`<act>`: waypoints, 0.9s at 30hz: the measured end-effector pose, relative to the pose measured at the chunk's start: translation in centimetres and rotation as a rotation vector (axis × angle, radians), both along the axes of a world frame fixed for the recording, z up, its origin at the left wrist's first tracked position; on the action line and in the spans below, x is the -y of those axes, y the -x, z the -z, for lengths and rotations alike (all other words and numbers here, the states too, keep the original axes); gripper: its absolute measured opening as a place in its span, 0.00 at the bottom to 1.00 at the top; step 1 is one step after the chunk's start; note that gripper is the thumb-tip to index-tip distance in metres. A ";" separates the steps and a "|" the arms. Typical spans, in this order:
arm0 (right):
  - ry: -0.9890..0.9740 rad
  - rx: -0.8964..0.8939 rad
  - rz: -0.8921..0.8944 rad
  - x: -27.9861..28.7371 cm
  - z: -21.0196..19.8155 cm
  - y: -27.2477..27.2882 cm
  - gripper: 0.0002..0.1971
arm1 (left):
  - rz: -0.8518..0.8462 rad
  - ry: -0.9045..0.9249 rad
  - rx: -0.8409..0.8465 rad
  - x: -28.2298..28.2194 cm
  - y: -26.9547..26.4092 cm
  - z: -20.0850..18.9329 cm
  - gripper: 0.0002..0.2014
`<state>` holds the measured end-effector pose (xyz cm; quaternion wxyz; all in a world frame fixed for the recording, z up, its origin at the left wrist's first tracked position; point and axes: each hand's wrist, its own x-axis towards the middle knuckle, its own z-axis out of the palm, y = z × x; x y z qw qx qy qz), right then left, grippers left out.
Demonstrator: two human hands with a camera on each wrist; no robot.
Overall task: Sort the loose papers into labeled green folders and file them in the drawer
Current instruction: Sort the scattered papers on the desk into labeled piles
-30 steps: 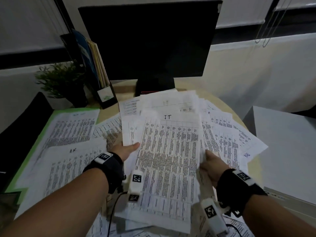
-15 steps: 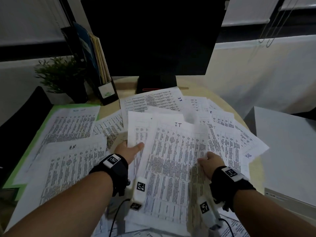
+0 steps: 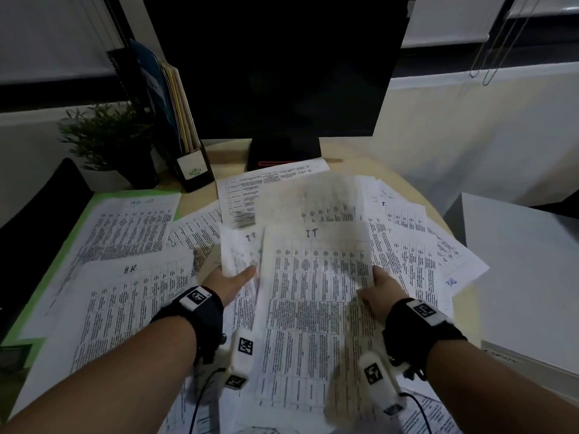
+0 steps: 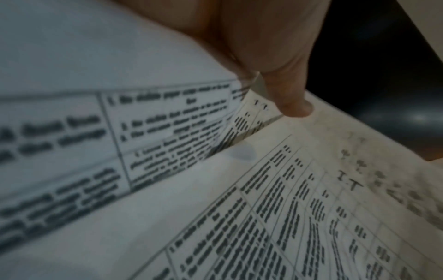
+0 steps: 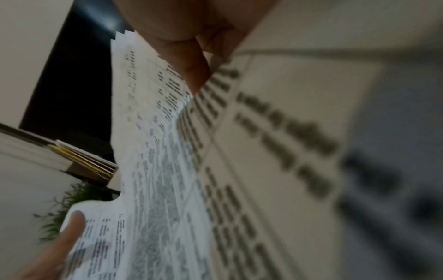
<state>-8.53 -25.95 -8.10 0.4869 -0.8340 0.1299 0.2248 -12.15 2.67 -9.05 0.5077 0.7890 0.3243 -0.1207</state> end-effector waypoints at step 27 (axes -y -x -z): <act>-0.113 -0.069 -0.292 -2.6 -2.0 0.1 0.10 | 0.067 0.416 -0.076 -1.4 -0.4 2.6 0.43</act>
